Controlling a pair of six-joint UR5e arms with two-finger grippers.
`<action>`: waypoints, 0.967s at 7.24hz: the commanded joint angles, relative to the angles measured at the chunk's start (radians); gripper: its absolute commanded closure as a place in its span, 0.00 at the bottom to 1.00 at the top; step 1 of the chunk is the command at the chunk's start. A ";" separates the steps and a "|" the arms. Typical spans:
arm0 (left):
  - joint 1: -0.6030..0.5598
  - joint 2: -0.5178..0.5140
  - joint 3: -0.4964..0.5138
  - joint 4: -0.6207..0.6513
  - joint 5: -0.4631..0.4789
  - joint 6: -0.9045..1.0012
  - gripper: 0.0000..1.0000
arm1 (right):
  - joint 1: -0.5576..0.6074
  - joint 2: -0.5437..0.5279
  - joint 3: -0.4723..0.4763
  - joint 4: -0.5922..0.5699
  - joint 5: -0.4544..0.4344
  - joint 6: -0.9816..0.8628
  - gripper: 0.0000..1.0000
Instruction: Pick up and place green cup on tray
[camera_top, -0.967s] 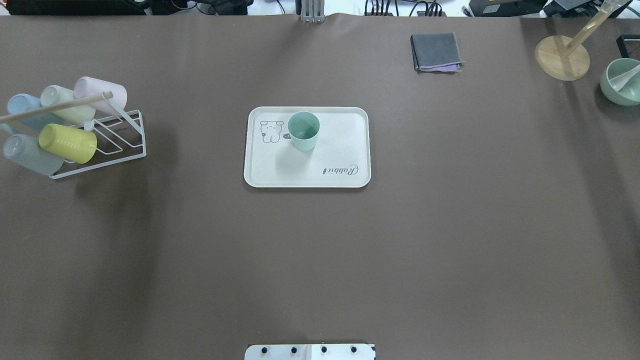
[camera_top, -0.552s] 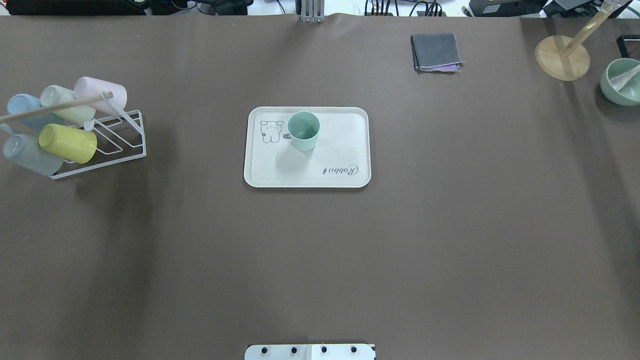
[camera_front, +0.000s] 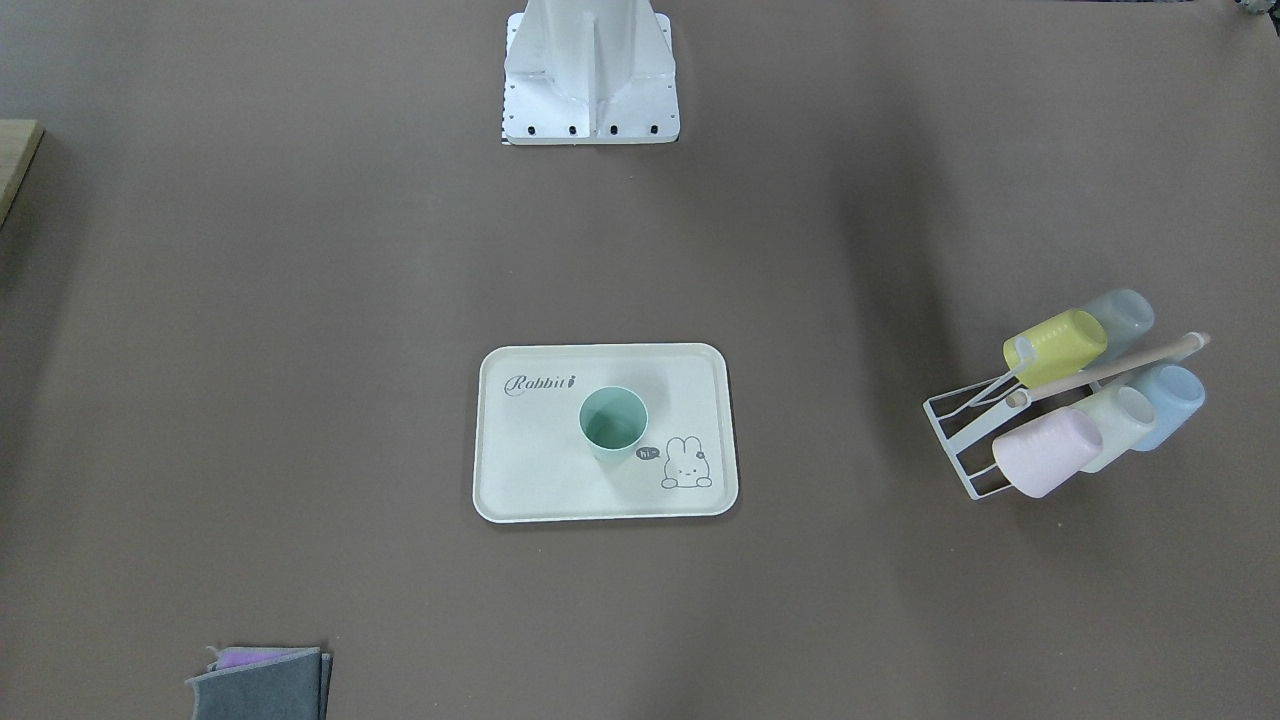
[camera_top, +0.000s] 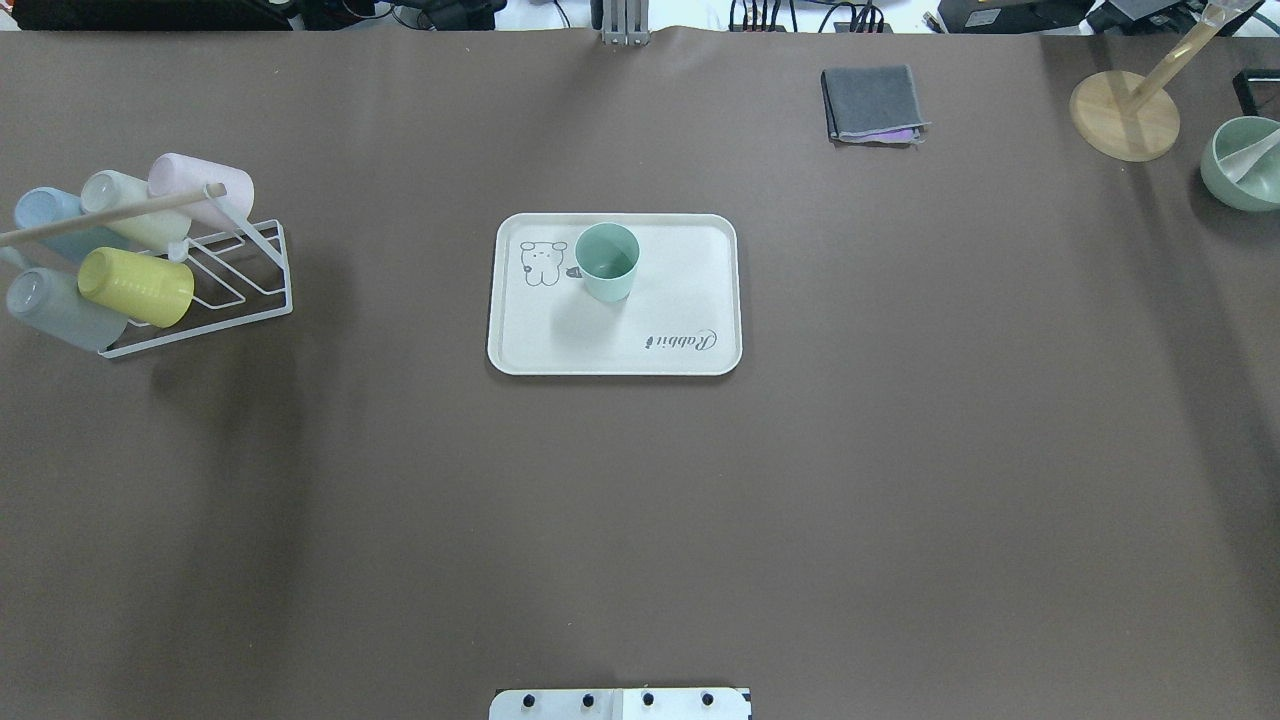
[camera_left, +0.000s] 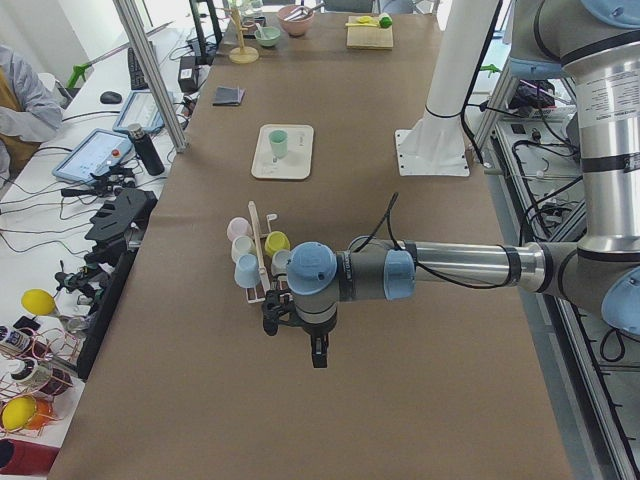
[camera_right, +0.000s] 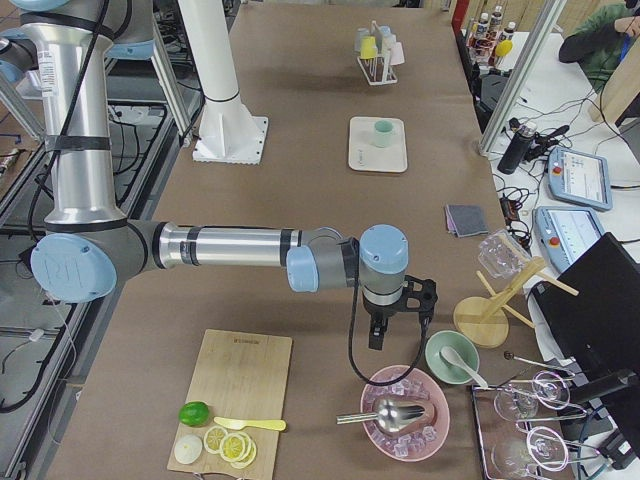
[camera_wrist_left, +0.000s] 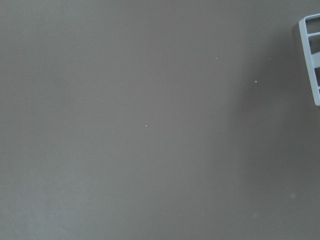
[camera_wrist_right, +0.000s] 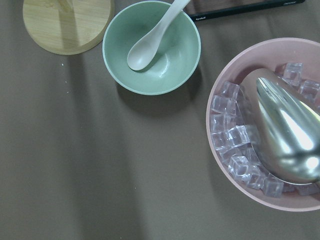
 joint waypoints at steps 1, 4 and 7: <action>0.000 -0.003 0.007 0.000 0.001 0.000 0.02 | 0.019 -0.001 0.001 0.000 0.000 0.000 0.00; 0.000 -0.004 0.013 0.001 0.001 0.000 0.02 | 0.019 -0.001 0.002 0.000 0.001 -0.002 0.00; 0.000 -0.004 0.011 0.001 0.001 -0.001 0.02 | 0.019 -0.001 0.002 0.000 0.004 -0.005 0.00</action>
